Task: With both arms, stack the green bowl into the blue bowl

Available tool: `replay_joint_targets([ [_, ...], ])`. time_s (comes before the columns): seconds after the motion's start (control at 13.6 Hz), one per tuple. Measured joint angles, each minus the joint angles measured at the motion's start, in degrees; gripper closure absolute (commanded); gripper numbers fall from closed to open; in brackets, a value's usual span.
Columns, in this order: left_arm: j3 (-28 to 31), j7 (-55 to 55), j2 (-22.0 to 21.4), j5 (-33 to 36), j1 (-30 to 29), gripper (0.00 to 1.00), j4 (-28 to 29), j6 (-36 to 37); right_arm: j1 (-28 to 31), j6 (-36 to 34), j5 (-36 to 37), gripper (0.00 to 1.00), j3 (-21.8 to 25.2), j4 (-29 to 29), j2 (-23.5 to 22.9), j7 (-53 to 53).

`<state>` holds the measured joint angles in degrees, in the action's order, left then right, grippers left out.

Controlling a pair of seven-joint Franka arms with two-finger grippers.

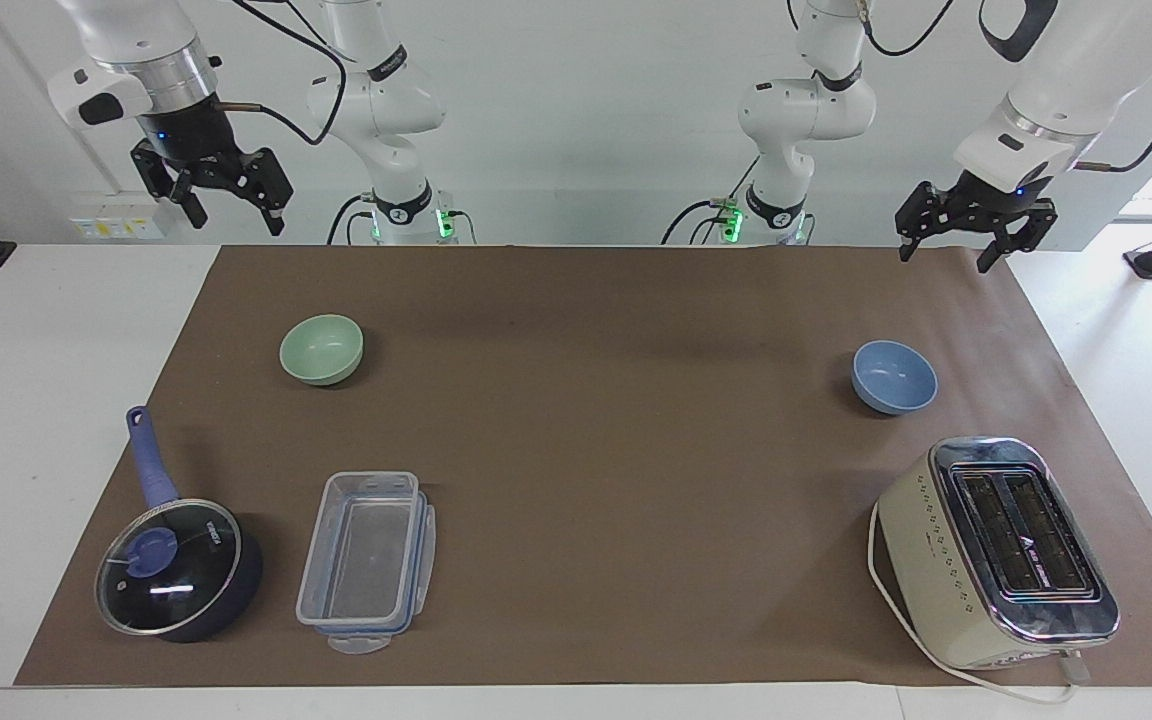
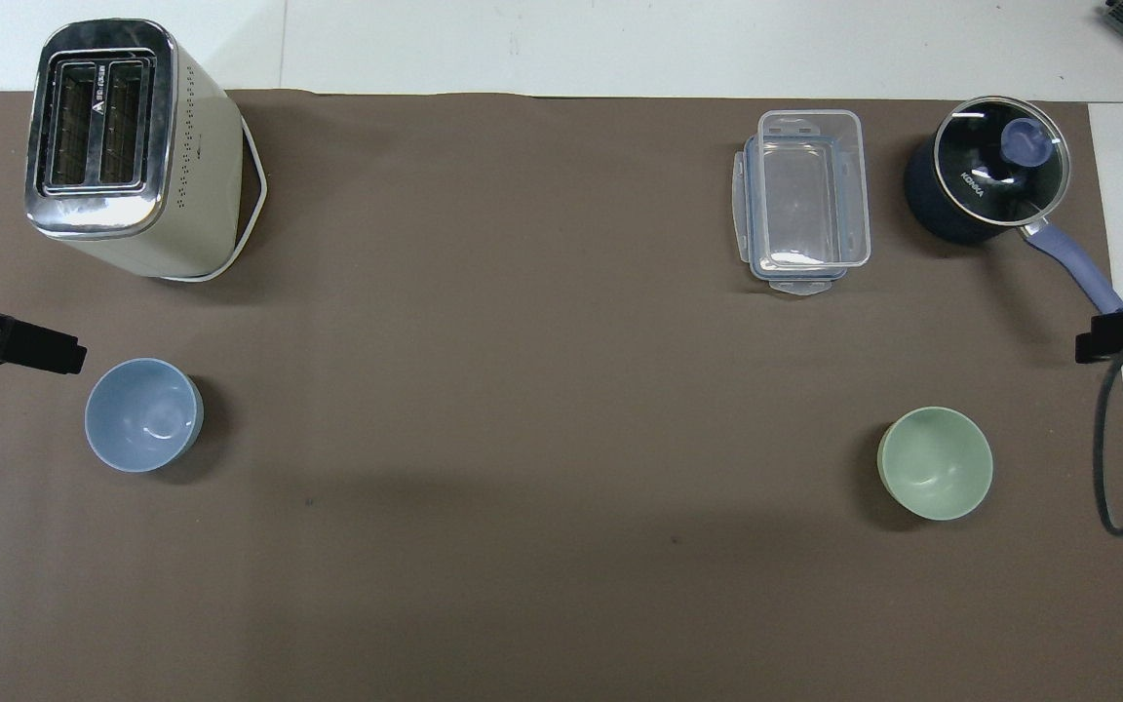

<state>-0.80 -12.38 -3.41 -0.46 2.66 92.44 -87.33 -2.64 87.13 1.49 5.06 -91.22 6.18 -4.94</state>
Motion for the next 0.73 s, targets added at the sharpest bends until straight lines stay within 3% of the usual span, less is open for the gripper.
replay_joint_targets([
  [0.29,0.62,-4.47,-1.62,-0.03,-2.02,0.00,4.28,-1.55,0.00,0.00,0.00,0.00,0.00,0.00,0.00,0.00],
  [0.73,0.92,-12.66,-1.92,-0.15,-9.07,0.00,13.22,-10.54,0.00,0.00,0.00,0.00,0.00,0.00,0.00,0.00],
])
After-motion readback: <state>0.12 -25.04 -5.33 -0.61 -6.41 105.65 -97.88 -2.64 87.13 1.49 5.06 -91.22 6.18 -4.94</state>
